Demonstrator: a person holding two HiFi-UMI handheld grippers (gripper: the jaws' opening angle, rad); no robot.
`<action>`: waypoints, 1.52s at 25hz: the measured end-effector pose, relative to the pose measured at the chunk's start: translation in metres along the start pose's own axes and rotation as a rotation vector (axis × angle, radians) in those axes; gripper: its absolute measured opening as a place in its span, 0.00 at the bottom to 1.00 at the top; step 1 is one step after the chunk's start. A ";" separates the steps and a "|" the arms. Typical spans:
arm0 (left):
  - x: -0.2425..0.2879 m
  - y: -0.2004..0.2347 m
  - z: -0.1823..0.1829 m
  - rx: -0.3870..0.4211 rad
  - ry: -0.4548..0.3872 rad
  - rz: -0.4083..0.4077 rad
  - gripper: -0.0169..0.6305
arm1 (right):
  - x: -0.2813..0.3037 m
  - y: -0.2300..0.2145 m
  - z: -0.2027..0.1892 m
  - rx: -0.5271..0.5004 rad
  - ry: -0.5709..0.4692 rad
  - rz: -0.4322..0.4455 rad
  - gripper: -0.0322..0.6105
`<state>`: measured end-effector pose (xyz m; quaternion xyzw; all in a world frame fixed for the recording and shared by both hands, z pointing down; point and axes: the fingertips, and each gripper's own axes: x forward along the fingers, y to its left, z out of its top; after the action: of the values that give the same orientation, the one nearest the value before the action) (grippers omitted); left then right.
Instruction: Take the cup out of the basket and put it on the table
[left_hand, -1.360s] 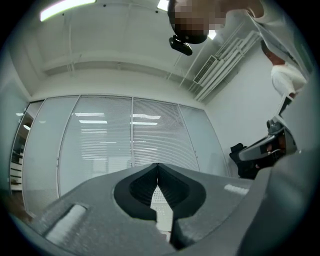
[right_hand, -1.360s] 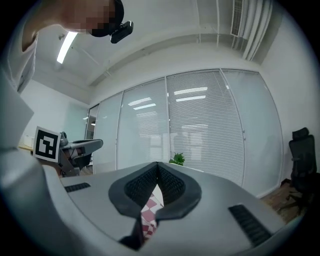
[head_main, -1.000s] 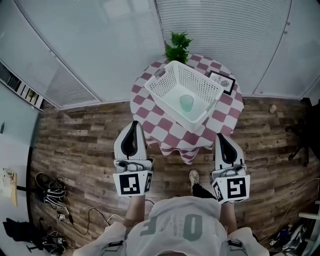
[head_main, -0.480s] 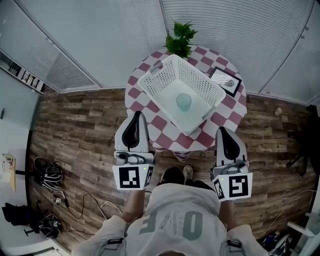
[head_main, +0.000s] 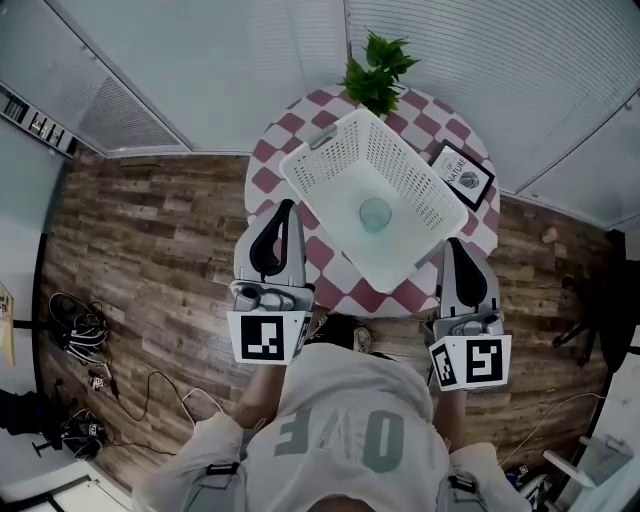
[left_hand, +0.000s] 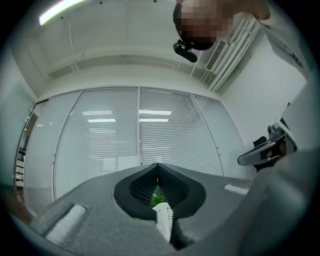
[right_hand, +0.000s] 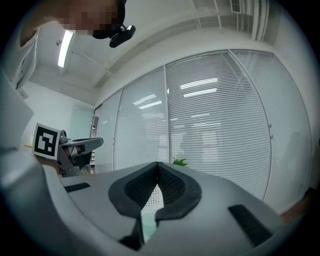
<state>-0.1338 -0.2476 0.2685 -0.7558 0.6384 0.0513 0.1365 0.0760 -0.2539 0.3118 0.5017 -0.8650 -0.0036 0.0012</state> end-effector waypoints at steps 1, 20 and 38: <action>0.007 0.007 -0.002 -0.006 -0.005 0.002 0.03 | 0.011 0.002 0.003 -0.001 0.004 0.007 0.06; 0.110 0.090 -0.066 -0.032 0.098 0.020 0.03 | 0.156 0.002 0.007 -0.024 0.077 0.033 0.06; 0.185 -0.058 -0.158 0.057 0.584 -0.588 0.54 | 0.165 -0.073 -0.057 0.214 0.130 0.067 0.06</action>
<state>-0.0592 -0.4578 0.3816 -0.8848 0.4082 -0.2239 -0.0205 0.0574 -0.4334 0.3685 0.4689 -0.8749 0.1214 0.0040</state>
